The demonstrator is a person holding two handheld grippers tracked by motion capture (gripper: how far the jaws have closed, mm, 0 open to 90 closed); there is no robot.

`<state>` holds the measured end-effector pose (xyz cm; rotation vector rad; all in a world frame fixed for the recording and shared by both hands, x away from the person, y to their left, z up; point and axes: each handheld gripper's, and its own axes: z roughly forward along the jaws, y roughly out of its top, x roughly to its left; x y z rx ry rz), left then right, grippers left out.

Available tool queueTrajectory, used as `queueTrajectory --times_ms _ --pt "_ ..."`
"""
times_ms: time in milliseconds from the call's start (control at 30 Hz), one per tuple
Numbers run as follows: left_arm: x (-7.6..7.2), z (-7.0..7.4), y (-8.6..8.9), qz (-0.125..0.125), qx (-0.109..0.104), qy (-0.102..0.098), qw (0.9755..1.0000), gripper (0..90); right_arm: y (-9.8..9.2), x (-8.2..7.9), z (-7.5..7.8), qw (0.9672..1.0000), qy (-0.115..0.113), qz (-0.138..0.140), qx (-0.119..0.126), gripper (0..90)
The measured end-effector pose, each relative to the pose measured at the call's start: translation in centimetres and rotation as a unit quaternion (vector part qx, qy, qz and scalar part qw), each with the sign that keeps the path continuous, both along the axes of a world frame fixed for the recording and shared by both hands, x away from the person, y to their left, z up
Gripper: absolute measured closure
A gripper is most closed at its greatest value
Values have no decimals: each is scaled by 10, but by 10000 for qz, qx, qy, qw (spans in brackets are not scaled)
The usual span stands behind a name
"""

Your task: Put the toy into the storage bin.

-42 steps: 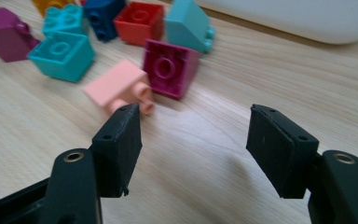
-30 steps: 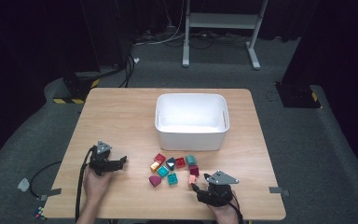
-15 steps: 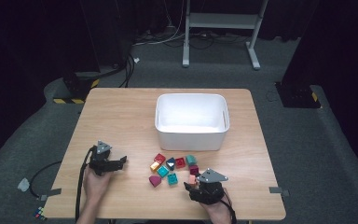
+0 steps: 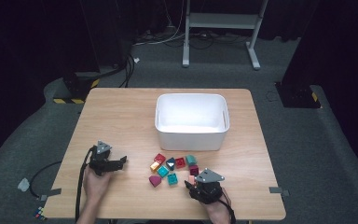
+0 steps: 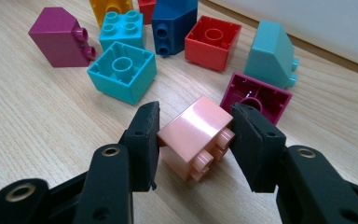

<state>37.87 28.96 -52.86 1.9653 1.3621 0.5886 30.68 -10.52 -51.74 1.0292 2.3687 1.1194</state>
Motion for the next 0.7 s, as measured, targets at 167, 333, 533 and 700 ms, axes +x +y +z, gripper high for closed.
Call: queueTrajectory --times_ms 167,333,533,700 --pt "0 0 0 -12 20 7 10000 160 -1 0 0 10000 -30 -29 -19 542" --pt "0 0 0 -11 18 6 10000 160 -2 -2 1 10000 -89 -22 -31 545" --pt "0 0 0 -10 17 6 10000 160 -4 -4 4 10000 -94 13 30 546" --pt "0 0 0 -10 17 6 10000 160 -8 -4 9 9999 -97 18 42 547"
